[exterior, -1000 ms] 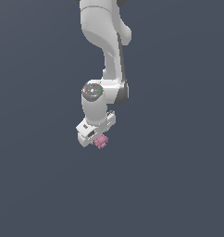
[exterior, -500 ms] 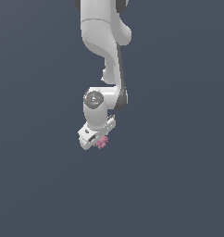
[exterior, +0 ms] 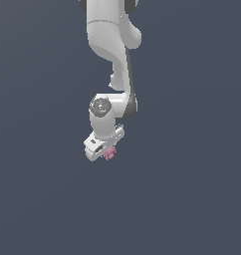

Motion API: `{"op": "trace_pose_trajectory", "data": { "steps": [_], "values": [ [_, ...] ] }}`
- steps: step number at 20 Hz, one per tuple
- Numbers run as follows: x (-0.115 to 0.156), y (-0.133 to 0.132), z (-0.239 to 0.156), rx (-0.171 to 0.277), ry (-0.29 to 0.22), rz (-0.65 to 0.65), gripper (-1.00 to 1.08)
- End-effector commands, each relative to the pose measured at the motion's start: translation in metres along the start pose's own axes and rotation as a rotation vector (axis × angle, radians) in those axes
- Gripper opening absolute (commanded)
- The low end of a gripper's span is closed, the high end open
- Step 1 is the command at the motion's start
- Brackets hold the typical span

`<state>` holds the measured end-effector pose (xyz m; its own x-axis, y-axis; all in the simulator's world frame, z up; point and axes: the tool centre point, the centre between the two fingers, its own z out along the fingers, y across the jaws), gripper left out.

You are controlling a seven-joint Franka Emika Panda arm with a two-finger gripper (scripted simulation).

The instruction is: Pick up the object and move it to a goal position.

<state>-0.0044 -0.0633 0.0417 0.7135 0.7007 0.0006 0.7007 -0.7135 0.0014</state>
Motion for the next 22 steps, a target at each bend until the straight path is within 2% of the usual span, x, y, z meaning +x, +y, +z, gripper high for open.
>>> {"op": "trace_pose_trajectory", "data": {
  "steps": [1,8,17,22],
  "values": [
    [0.000,0.000,0.000,0.000,0.000,0.000,-1.00],
    [0.017,-0.017,-0.019,0.000,0.000,0.000,-1.00],
    [0.070,-0.068,-0.076,0.001,-0.001,-0.001,-1.00],
    [0.089,-0.084,-0.095,0.001,-0.001,-0.001,-1.00]
  ]
}}
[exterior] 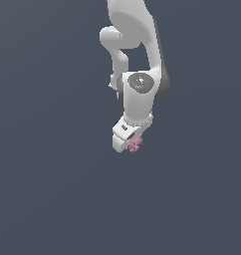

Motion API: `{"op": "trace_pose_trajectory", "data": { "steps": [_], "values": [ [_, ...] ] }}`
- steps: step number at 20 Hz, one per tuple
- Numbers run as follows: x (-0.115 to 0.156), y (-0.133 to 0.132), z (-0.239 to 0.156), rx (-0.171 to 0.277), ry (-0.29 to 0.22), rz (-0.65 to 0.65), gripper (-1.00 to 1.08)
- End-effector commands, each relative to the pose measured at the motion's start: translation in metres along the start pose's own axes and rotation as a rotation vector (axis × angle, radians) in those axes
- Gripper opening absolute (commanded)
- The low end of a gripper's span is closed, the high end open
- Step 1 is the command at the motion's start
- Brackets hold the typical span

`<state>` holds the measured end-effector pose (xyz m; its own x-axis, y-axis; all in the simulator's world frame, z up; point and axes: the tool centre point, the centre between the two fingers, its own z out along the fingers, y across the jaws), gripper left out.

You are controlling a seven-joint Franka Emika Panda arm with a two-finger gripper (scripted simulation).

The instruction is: Pick up the object and move it to a goal position.

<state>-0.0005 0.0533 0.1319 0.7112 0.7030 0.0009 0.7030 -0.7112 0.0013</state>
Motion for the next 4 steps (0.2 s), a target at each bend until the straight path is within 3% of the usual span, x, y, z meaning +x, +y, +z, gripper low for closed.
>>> {"op": "trace_pose_trajectory", "data": {
  "steps": [1,4],
  "values": [
    [0.0062,-0.0053,-0.0067,0.001,-0.001,0.002,-1.00],
    [0.0088,-0.0070,-0.0091,0.001,-0.001,0.002,-1.00]
  ]
}}
